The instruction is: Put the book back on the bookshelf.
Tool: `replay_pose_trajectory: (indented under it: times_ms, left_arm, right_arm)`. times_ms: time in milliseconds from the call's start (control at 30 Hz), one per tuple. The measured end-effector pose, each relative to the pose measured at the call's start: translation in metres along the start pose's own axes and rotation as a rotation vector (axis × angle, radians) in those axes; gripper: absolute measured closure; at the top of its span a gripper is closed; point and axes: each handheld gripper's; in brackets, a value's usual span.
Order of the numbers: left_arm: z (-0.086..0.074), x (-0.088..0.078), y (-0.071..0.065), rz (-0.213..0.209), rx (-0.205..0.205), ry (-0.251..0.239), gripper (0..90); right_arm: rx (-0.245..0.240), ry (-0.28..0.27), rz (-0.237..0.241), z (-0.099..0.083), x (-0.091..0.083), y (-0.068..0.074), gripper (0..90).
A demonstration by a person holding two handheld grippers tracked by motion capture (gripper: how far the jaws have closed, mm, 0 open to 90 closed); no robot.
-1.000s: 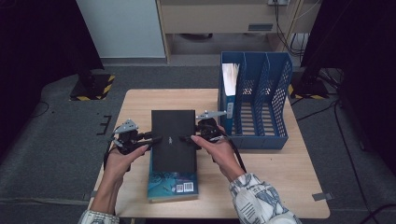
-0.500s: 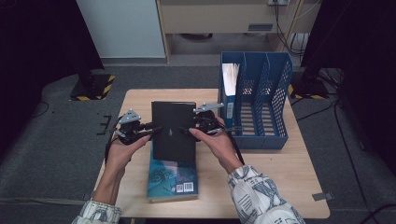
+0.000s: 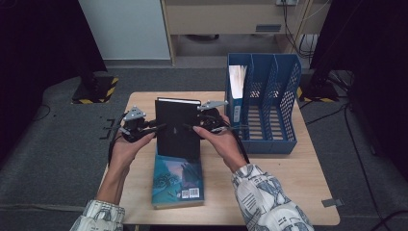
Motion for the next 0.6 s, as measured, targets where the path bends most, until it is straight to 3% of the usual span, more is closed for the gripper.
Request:
replay_pose_trajectory:
  times_ms: [300,600]
  left_arm:
    - [-0.009,-0.012,-0.018,0.014,0.026,-0.022,62.2]
    - [-0.038,-0.027,-0.037,0.015,-0.022,-0.111,58.9]
  right_arm:
    - [-0.045,-0.018,0.002,-0.007,-0.015,0.01,32.9]
    - [-0.123,-0.038,0.015,-0.017,-0.038,0.028,35.7]
Point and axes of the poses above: each handheld gripper's, and its own axes: x roughly forward along the jaws, z roughly out of its top, y roughly to its left, and after that the axes turned 10 degrees about -z, right-handed
